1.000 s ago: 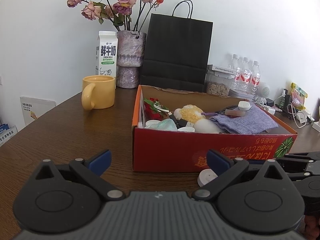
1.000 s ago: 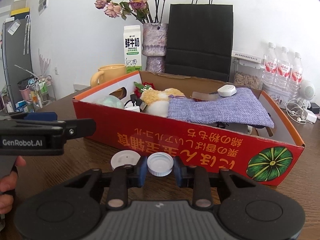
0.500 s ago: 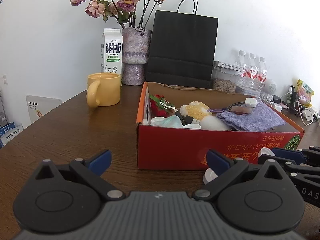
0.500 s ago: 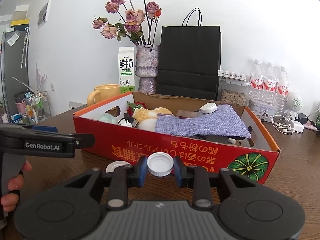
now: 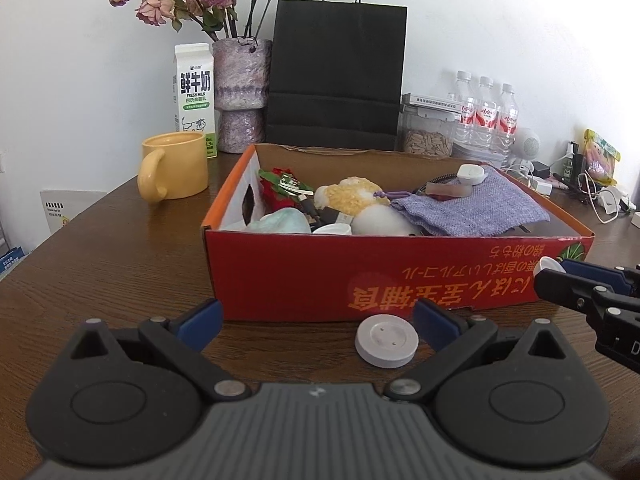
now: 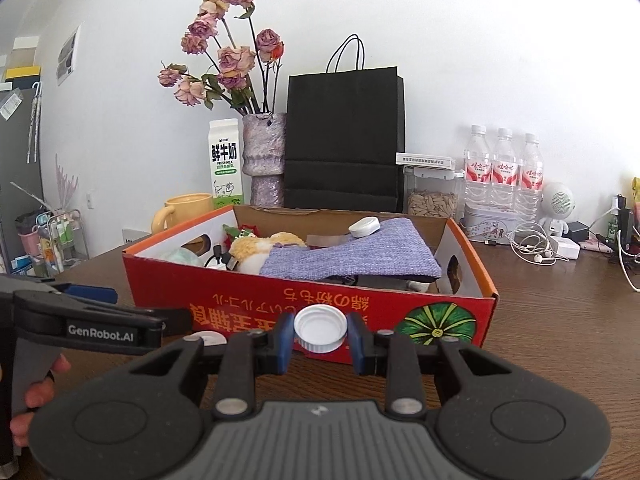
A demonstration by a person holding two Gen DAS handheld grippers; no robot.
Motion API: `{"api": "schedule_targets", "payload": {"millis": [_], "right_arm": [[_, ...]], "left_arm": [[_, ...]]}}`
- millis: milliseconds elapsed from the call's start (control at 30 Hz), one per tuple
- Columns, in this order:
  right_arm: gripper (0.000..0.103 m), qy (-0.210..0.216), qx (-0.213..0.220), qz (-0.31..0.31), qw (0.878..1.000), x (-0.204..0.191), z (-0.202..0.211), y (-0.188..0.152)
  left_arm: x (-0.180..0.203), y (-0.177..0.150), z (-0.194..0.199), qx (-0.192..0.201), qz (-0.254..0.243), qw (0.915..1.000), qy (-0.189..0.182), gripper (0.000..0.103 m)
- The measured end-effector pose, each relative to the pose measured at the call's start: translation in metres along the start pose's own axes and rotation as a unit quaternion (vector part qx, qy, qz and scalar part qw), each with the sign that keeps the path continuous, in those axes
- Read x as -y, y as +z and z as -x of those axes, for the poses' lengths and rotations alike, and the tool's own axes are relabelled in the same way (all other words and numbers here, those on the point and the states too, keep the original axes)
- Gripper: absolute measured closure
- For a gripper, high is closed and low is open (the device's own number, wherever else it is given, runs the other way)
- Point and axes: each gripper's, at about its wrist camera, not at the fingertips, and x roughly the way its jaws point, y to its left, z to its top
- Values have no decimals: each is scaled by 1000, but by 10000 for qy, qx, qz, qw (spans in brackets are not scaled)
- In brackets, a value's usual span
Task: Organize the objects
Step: 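Grasp the white round disc cap with the left tool while the right tool holds its cap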
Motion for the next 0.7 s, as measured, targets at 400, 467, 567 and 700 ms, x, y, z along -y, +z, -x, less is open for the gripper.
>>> {"api": "schedule_targets", "payload": {"millis": [400, 467, 567, 700], "right_arm": [[76, -197, 143, -145, 9996, 20, 12, -2], [76, -202, 161, -151, 9996, 22, 13, -3], [76, -198, 176, -150, 9995, 23, 14, -3], [76, -184, 192, -135, 9996, 22, 15, -3]], "left_arm": [[38, 0, -28, -520, -294, 9981, 167, 0], [41, 0, -32, -632, -296, 9973, 221, 0], [40, -1, -38, -781, -240, 9962, 292, 0], [36, -1, -42, -867, -115, 9956, 336, 0]]}}
